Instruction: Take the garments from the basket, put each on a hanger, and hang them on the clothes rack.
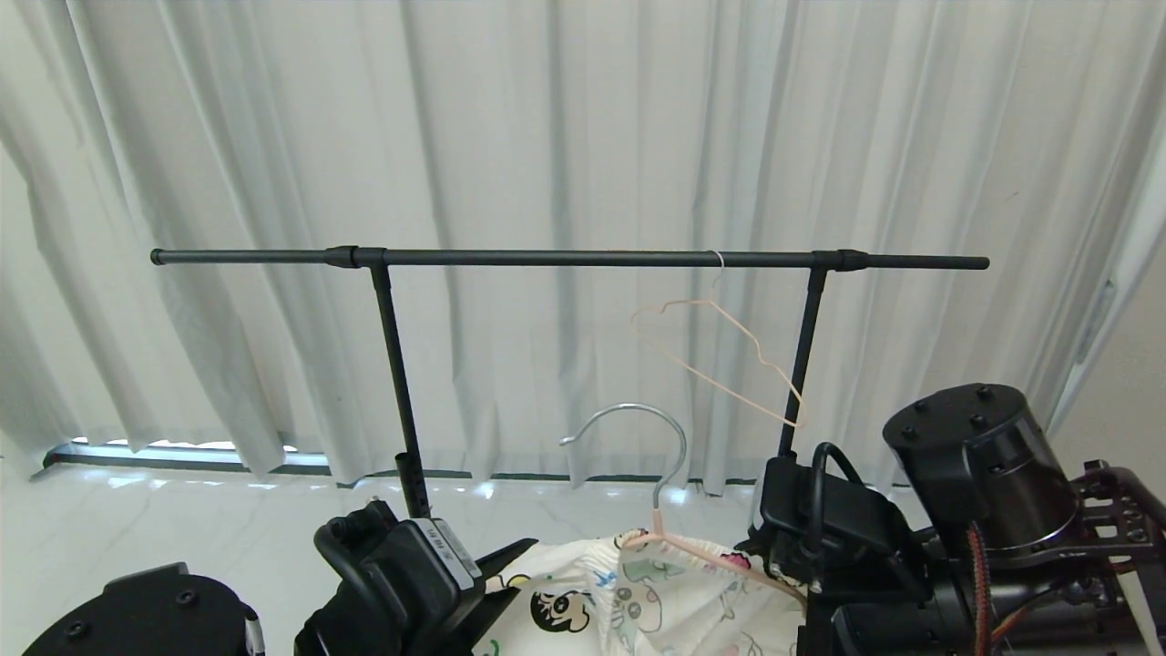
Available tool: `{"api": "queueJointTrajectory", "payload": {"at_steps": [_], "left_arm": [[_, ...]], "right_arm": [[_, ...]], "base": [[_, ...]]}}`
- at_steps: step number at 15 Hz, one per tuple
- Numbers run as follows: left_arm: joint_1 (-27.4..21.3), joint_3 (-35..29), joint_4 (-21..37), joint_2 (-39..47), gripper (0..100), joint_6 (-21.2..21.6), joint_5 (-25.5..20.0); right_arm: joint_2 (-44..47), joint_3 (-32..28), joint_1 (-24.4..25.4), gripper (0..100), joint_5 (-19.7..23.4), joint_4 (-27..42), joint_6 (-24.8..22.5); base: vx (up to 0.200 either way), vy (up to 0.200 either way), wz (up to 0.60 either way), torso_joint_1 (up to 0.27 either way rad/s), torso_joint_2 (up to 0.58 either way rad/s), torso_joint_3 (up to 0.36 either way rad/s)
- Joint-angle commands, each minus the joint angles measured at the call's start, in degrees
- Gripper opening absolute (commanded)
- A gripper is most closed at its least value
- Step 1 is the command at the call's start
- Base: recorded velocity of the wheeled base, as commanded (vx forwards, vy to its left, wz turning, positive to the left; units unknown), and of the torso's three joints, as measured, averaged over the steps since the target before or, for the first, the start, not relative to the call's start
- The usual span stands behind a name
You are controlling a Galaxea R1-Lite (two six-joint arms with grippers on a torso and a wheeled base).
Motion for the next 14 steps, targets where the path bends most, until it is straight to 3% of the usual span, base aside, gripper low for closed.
{"api": "queueJointTrajectory", "payload": {"at_steps": [1,5,8,9,14], "left_arm": [[-0.65,0.01,-0.15,-0.02,0,-0.01,0.01],[-1.44,0.1,-0.15,0.06,0,-0.01,0.01],[-1.35,0.54,-0.15,0.42,0,0.08,0.01],[-1.35,0.62,-0.15,0.42,100,0.08,0.01],[-0.91,3.0,-0.24,-2.66,100,-0.01,0.19]], "right_arm": [[0.35,0.01,-0.03,0,-0.56,-0.1,-0.01],[0.35,0.01,-0.38,0,-2.67,-0.36,-1.33],[0.09,0.01,-1.09,0,-2.58,-0.54,-5.55],[-0.09,0.01,-1.09,0,-2.58,-0.63,-6.52],[-1.85,1.07,-4.95,0,-2.67,-4.76,-9.77]], "base": [[0.0,0.0,0.0,0.0,0.0,0.0],[0.0,0.0,0.0,0.0,0.0,0.0],[0.0,0.0,0.0,0.0,0.0,0.0],[0.0,0.0,0.0,0.0,0.0,0.0],[0.0,0.0,0.0,0.0,0.0,0.0]]}}
